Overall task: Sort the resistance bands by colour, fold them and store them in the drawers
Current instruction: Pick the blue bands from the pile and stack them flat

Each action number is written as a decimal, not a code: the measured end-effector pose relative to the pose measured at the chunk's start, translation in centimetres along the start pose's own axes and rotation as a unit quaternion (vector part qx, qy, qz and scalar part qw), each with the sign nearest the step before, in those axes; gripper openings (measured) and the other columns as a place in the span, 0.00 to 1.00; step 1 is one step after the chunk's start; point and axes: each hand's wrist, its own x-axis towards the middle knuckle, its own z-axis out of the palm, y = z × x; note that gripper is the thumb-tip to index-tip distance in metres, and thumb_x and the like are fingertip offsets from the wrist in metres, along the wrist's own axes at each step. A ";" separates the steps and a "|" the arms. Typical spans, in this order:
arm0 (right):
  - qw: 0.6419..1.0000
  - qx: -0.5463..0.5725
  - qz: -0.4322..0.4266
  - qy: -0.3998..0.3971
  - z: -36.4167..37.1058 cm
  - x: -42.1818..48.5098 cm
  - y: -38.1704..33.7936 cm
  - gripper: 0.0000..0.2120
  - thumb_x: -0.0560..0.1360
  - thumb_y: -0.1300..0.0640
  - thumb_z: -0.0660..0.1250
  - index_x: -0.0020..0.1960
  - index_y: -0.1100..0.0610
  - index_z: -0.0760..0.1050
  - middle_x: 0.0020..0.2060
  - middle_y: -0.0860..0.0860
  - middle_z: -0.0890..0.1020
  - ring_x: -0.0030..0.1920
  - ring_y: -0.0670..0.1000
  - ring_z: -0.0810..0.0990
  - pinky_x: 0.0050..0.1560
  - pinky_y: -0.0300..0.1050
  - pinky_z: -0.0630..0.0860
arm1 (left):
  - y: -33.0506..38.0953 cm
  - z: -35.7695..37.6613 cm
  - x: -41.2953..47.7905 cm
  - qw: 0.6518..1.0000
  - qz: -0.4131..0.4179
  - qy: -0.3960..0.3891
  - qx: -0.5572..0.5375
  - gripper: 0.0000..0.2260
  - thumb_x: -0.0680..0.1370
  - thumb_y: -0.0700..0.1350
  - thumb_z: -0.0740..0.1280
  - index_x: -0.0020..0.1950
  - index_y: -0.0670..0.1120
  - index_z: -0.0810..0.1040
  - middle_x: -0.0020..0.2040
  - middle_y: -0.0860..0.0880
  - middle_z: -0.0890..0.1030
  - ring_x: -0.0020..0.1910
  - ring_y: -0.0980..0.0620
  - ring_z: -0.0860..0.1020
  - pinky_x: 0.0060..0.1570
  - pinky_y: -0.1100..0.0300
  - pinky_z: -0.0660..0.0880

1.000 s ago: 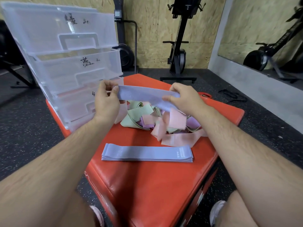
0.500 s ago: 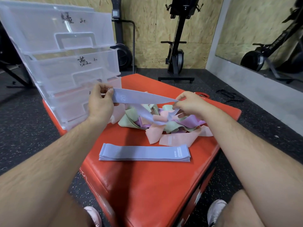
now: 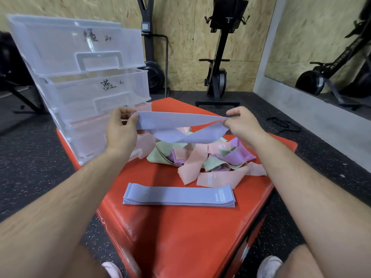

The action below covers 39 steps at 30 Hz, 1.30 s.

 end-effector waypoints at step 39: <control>0.909 -0.327 -0.057 -0.251 -1.3 -10.3 4.9 0.07 0.73 0.57 0.74 0.49 0.49 0.82 0.30 0.39 0.77 0.33 0.40 0.75 0.30 0.28 0.66 | -4.7 -9.0 -5.1 0.856 -0.041 -0.322 0.402 0.06 0.74 0.38 0.74 0.45 0.48 0.79 0.40 0.47 0.80 0.36 0.48 0.78 0.36 0.59 0.75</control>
